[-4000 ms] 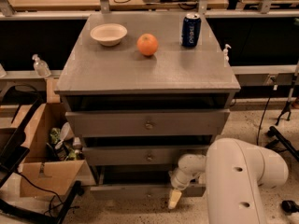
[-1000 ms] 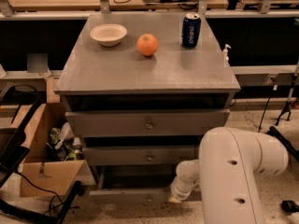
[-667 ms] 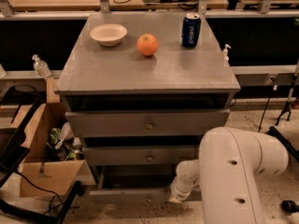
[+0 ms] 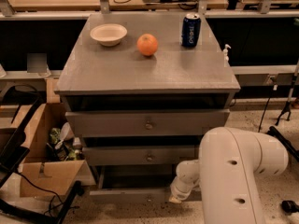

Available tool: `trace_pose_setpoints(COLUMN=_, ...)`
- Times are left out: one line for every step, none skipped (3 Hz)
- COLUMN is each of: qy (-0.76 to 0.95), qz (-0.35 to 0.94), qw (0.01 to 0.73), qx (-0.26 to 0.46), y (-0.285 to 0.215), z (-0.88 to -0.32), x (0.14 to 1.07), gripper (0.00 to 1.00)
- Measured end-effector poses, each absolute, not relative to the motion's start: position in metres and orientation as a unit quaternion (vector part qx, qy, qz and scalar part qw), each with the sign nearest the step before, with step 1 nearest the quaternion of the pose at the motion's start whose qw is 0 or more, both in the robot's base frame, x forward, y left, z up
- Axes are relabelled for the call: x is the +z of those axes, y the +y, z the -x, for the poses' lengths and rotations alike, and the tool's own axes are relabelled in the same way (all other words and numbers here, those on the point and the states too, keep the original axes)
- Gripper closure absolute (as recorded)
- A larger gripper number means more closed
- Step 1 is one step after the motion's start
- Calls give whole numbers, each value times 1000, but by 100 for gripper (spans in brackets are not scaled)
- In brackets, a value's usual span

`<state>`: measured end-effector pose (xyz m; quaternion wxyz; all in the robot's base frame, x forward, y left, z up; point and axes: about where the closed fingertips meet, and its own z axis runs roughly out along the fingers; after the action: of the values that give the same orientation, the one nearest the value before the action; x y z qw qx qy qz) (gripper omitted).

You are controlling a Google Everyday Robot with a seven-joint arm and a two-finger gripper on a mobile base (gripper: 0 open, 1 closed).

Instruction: Open bottom drawer

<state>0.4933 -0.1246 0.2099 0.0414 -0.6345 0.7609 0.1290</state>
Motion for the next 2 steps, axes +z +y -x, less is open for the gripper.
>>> trace_pose_setpoints(qy=761, qz=635, qw=41, qx=129, y=-125, z=-493, x=210, gripper=58)
trace_pose_setpoints(qy=761, qz=635, qw=41, qx=129, y=-125, z=-493, x=210, gripper=35)
